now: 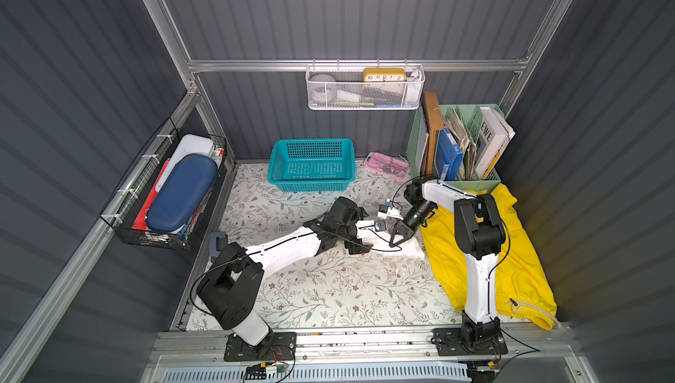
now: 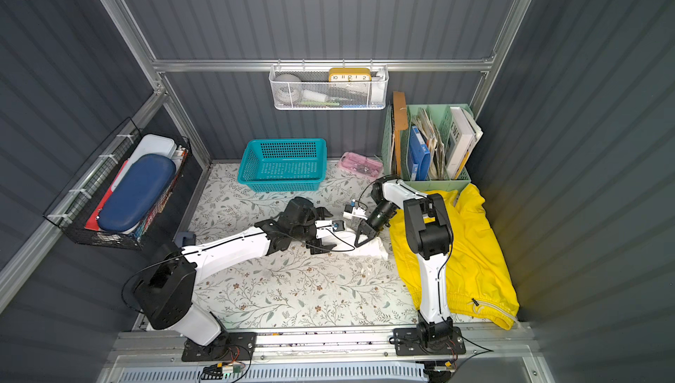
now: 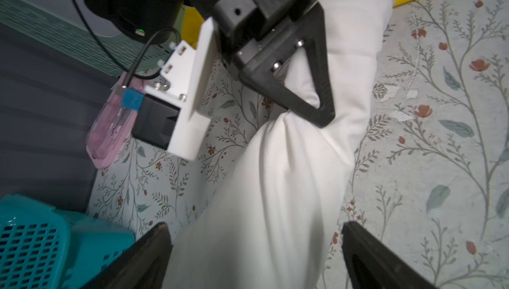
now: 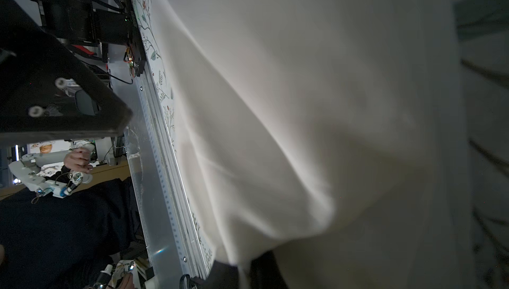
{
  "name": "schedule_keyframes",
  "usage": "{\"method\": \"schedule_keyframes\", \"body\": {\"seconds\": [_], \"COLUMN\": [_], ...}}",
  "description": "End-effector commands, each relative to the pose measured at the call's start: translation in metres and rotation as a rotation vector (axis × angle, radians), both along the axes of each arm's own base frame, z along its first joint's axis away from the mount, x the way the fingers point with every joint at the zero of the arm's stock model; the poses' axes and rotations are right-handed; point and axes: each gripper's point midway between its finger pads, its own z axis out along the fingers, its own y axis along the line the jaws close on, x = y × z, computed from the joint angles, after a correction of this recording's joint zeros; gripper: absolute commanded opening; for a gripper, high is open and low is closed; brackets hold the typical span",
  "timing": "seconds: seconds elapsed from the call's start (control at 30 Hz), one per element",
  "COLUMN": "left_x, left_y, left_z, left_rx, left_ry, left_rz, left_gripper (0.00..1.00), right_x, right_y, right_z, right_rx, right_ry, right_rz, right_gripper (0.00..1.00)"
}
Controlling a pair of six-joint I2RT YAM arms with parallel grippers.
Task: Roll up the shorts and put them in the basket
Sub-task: Roll the shorts at the center of the board, then pick up the shorts from the center of the board.
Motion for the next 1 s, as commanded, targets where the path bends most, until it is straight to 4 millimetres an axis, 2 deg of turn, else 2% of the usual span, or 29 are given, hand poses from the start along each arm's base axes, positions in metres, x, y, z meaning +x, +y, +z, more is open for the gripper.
{"method": "schedule_keyframes", "body": {"seconds": [0.0,0.37,0.67,0.87,0.97], "left_x": [0.001,0.002,0.023,0.027,0.024], "left_y": [-0.006,-0.021,-0.032,-0.046,-0.046], "left_z": [-0.009,-0.046,-0.056,-0.066,-0.079], "left_rx": [0.019,0.105,0.105,0.083,0.104], "left_ry": [-0.035,-0.016,-0.068,-0.044,-0.012], "left_rz": [-0.048,-0.110,-0.073,-0.097,-0.112], "left_gripper": [1.00,1.00,1.00,1.00,1.00], "right_x": [-0.007,-0.004,-0.006,-0.007,-0.006], "right_y": [-0.002,-0.003,-0.003,-0.004,-0.004], "right_z": [0.009,0.011,0.008,0.005,0.006], "right_rx": [0.004,0.044,0.048,0.042,0.047], "right_ry": [0.076,0.087,0.104,0.118,0.110], "right_rz": [-0.015,-0.014,-0.009,-0.005,-0.005], "right_gripper": [0.00,0.00,0.00,0.00,0.00]}}
